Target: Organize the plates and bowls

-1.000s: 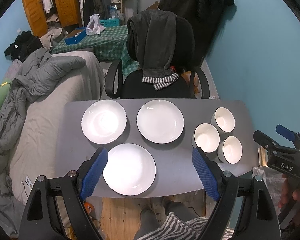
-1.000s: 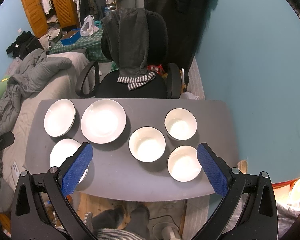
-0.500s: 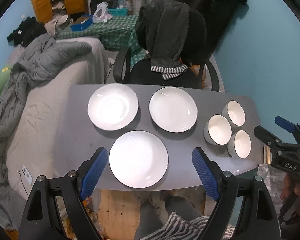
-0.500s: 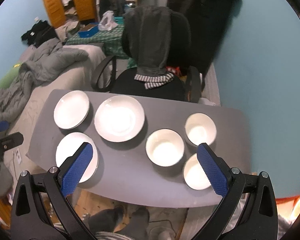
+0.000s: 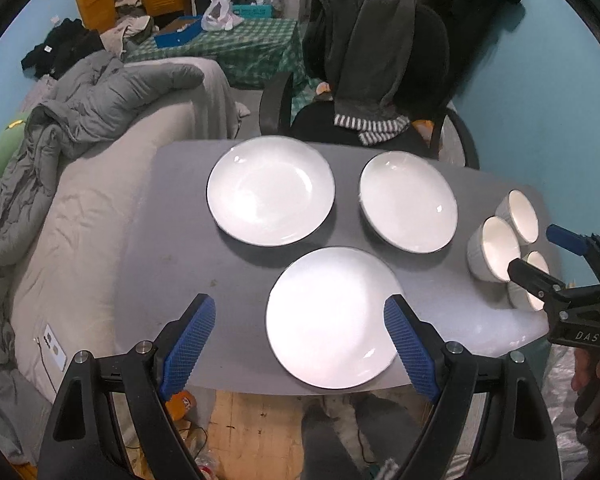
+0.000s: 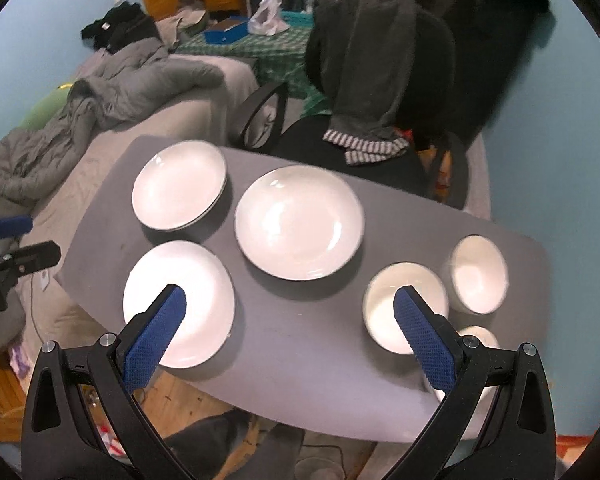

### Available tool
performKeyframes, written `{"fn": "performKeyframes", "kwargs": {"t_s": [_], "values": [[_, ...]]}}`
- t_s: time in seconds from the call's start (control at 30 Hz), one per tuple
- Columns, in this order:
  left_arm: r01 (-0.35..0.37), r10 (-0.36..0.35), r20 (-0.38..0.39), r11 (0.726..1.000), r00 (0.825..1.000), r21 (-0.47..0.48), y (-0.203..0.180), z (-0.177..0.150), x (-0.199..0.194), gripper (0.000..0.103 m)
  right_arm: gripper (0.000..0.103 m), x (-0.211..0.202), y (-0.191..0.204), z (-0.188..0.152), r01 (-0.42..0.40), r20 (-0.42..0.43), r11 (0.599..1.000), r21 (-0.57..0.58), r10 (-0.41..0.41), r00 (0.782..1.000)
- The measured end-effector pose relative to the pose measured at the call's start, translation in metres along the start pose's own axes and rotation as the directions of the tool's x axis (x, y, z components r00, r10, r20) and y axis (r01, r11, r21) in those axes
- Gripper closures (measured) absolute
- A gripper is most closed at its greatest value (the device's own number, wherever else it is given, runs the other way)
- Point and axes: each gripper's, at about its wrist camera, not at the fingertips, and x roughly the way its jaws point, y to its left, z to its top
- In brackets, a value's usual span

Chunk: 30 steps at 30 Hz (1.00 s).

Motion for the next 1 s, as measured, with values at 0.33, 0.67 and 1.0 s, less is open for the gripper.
{"fn": "performKeyframes", "kwargs": {"t_s": [0.33,0.67,1.0], "values": [[0.060,-0.060,-0.045,0.998,0.997,0.008,0.031,-0.015,0.076,0.016,0.001,0.080,0.025,-0.019,-0.067,-0.062,0.998,-0.007,0.067,0.996],[0.132,-0.143,-0.127,0.987,0.981,-0.093,0.054,-0.035,0.136,0.016,0.001,0.124,0.027,-0.036,-0.097,-0.105,0.991,0.091,0.107,0.989],[0.170,-0.186,-0.184,0.980,0.965,-0.103,0.053,-0.046,0.176,0.031,0.006,0.151,0.024,-0.042,-0.081,-0.148,0.990,0.116,0.098,0.984]]}}
